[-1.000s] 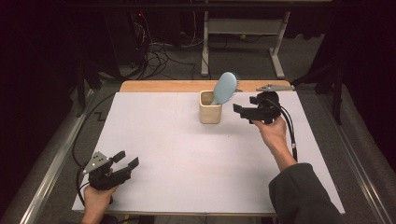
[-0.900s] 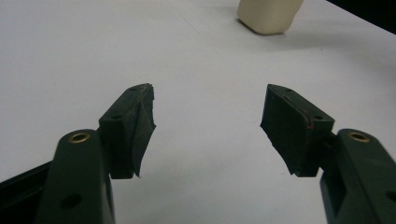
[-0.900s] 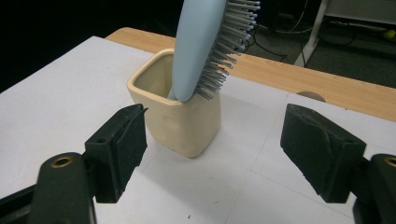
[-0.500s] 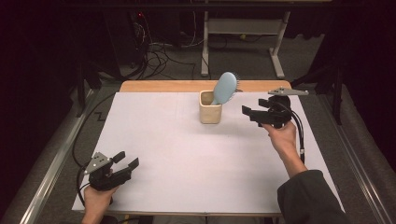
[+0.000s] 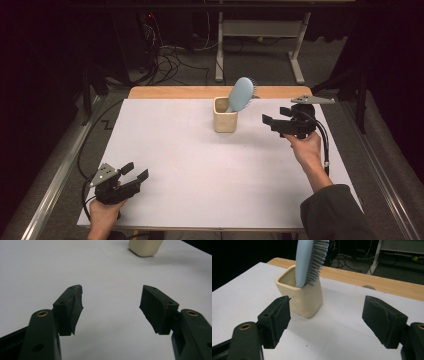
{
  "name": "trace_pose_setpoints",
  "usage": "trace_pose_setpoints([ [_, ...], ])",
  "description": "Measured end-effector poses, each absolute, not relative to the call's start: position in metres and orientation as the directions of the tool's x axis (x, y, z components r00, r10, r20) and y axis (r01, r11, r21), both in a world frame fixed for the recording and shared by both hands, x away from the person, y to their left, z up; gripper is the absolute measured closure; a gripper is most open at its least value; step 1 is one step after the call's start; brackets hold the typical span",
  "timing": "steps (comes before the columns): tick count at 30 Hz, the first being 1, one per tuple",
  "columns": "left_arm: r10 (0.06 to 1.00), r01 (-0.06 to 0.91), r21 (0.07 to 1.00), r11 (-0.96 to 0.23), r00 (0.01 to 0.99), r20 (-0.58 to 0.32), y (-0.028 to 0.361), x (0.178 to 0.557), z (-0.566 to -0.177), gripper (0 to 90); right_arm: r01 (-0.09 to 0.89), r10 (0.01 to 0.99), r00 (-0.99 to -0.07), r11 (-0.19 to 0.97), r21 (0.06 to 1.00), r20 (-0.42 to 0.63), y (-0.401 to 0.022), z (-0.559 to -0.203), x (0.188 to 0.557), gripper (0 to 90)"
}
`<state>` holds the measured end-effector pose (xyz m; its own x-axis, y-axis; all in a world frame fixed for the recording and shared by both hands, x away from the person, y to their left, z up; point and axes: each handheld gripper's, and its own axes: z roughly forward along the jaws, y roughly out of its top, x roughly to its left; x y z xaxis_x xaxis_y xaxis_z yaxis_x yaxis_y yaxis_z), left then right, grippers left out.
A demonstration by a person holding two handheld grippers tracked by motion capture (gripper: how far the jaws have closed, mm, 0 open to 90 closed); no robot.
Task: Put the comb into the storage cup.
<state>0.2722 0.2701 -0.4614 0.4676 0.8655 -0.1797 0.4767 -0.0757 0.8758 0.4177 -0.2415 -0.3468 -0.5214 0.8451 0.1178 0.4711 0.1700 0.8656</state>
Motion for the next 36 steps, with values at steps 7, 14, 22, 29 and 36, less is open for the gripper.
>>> trace_pose_setpoints([
  [7,0.865,0.475,0.876,-0.077,0.47,-0.178,0.27,0.273,-0.461,34.9,0.465,0.845,-0.522,0.165,0.87,0.119,-0.245,-0.347,0.413,23.4],
  [14,0.865,0.476,0.876,-0.078,0.47,-0.178,0.27,0.272,-0.461,34.9,0.455,0.843,-0.525,0.162,0.876,0.117,-0.249,-0.347,0.406,23.4],
  [22,0.865,0.476,0.876,-0.077,0.468,-0.178,0.27,0.272,-0.461,34.8,0.457,0.85,-0.514,0.154,0.876,0.118,-0.258,-0.348,0.402,23.5],
  [29,0.865,0.474,0.877,-0.076,0.47,-0.179,0.27,0.272,-0.461,34.9,0.456,0.854,-0.506,0.145,0.878,0.122,-0.262,-0.349,0.399,23.5],
  [36,0.865,0.474,0.877,-0.076,0.469,-0.179,0.27,0.272,-0.461,34.8,0.452,0.855,-0.505,0.148,0.88,0.116,-0.266,-0.348,0.395,23.5],
])
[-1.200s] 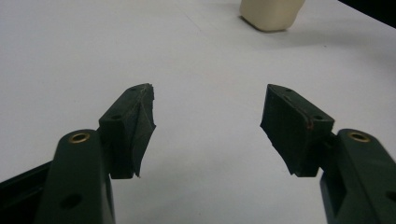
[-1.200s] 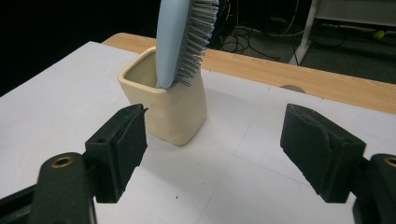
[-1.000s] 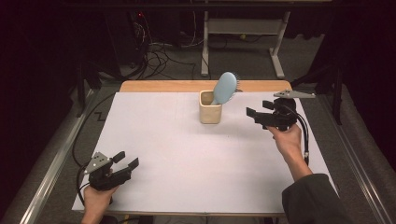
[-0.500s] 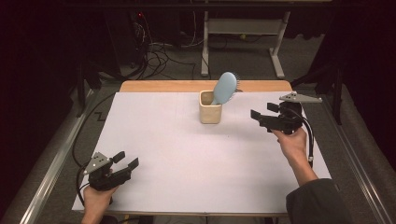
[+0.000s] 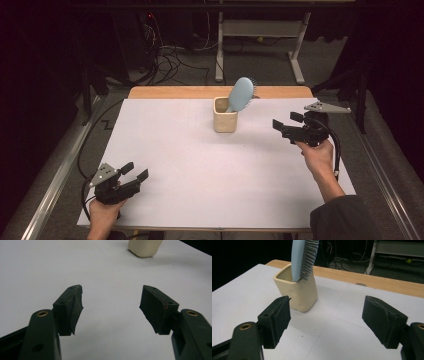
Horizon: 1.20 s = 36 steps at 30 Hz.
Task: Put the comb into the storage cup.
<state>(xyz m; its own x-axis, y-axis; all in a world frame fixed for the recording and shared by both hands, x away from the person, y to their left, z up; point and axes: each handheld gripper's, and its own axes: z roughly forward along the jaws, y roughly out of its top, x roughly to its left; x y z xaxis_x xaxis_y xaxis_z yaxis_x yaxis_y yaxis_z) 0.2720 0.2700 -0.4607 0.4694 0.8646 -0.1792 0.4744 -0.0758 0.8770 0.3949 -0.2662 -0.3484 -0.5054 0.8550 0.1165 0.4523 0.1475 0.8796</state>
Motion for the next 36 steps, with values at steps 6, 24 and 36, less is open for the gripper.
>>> trace_pose_setpoints([
  [6,0.865,0.476,0.876,-0.075,0.469,-0.18,0.27,0.272,-0.461,34.7,0.449,0.856,-0.506,0.157,0.88,0.106,-0.268,-0.348,0.391,23.5],
  [24,0.865,0.476,0.876,-0.075,0.468,-0.18,0.27,0.272,-0.461,34.7,0.443,0.858,-0.506,0.168,0.881,0.091,-0.276,-0.348,0.382,23.4],
  [36,0.865,0.475,0.877,-0.075,0.469,-0.18,0.27,0.272,-0.461,34.8,0.431,0.857,-0.509,0.175,0.885,0.079,-0.279,-0.347,0.377,23.4],
])
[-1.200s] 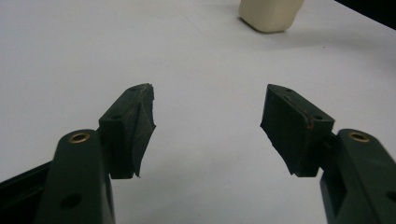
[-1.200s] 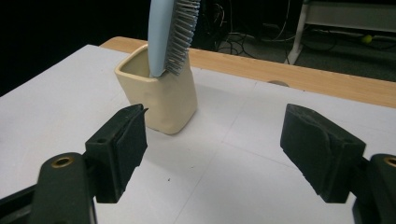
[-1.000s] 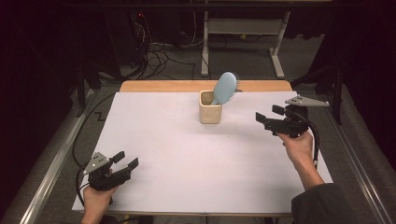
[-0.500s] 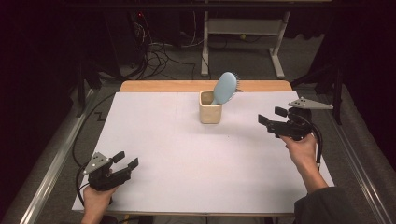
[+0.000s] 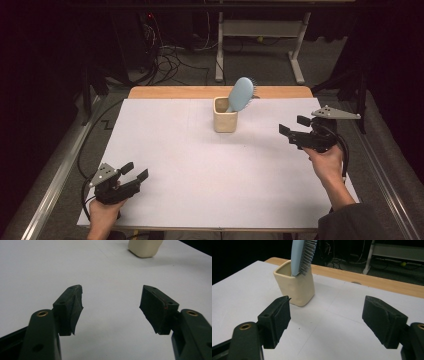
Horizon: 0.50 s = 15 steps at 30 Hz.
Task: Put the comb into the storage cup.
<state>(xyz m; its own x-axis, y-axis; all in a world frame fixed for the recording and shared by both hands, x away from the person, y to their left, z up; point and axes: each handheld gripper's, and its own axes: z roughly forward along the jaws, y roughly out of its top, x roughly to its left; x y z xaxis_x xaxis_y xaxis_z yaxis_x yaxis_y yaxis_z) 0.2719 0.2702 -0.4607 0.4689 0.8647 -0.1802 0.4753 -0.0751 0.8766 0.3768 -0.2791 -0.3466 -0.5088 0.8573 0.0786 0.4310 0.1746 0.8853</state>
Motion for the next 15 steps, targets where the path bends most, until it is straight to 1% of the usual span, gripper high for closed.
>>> trace_pose_setpoints([
  [15,0.865,0.477,0.876,-0.072,0.468,-0.183,0.2703,0.2724,-0.4611,34.8,0.433,0.862,-0.501,0.166,0.886,0.083,-0.2873,-0.3472,0.3699,23.4],
])
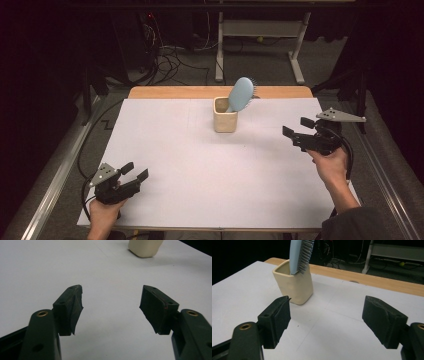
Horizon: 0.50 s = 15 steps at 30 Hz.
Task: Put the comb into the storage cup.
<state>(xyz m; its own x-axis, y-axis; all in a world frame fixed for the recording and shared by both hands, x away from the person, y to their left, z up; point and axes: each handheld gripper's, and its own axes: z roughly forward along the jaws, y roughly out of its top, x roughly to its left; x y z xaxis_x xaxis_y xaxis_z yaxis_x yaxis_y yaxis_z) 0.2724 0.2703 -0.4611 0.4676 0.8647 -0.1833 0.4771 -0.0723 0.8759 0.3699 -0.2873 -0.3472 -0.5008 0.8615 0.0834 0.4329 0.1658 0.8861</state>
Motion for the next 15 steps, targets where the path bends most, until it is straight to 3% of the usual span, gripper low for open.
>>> trace_pose_setpoints([
  [15,0.865,0.479,0.875,-0.071,0.466,-0.185,0.27,0.272,-0.461,34.8,0.43,0.87,-0.486,0.149,0.89,0.089,-0.3,-0.347,0.36,23.5],
])
